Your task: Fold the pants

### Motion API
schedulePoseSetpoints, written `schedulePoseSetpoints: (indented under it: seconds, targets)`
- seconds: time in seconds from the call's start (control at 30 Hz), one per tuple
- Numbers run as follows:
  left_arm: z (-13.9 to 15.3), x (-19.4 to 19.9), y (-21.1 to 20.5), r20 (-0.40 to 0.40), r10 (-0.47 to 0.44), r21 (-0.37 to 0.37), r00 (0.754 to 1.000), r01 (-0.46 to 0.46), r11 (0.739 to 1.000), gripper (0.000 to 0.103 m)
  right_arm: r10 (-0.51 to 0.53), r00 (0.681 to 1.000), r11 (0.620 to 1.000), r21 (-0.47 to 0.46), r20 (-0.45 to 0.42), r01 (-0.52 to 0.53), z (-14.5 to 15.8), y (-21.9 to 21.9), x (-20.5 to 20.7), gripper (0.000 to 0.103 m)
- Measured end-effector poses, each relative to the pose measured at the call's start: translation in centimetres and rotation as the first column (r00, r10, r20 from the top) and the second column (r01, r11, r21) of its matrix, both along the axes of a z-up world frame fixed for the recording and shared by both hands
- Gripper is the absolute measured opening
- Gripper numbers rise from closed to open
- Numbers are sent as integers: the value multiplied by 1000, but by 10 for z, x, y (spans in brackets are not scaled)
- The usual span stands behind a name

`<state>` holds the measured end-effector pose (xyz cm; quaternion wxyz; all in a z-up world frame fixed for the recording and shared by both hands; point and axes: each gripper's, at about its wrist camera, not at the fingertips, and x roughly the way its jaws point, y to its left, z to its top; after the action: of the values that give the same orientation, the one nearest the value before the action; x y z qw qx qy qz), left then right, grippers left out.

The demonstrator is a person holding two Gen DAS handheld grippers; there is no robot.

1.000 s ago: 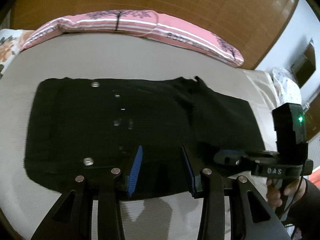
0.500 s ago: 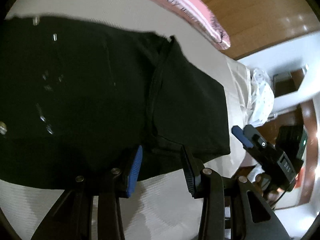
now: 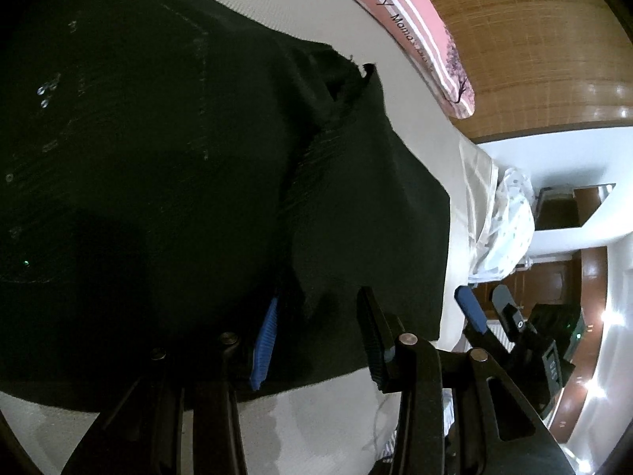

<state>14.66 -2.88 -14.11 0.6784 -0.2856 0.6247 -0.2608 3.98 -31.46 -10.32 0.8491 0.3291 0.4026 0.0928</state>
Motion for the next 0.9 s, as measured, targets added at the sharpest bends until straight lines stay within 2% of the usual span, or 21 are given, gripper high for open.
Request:
schedulePoseSetpoints:
  seconds: [0.03, 0.07, 0.17, 0.27, 0.37, 0.5, 0.6, 0.73, 0.9]
  targets:
    - [-1, 1, -3, 0, 2, 0, 1000, -2, 1000, 20, -4, 1000, 1000, 1, -4, 4, -1, -1, 0, 53]
    - [-3, 1, -5, -8, 3, 13, 1000, -3, 1000, 13, -11, 1000, 1000, -2, -8, 11, -2, -2, 0, 53]
    - [3, -3, -10, 21, 7, 49, 1000, -8, 999, 8, -31, 998, 999, -32, -48, 29, -6, -5, 2, 53]
    - [24, -16, -14, 112, -33, 97, 993, 22, 995, 7, -50, 996, 998, -50, -79, 46, -12, -8, 2, 53]
    - [38, -29, -10, 146, -35, 88, 989, 22, 996, 7, -81, 991, 996, -54, -107, 76, -16, -13, 1, 53]
    - [23, -36, -7, 144, -66, 167, 987, 42, 985, 8, -93, 986, 995, -43, -140, 88, -23, -16, 0, 55]
    - [7, -33, -8, 123, -57, 187, 991, 34, 982, 8, -94, 979, 994, -68, -181, 83, -30, -14, 2, 53]
    - [15, -33, -12, 163, -90, 228, 983, 52, 972, 8, -76, 974, 992, -115, -212, 52, -35, -10, 3, 53]
    - [25, -33, -12, 211, -109, 257, 971, 52, 965, 8, -68, 980, 977, -209, -185, 28, -21, 0, 0, 55]
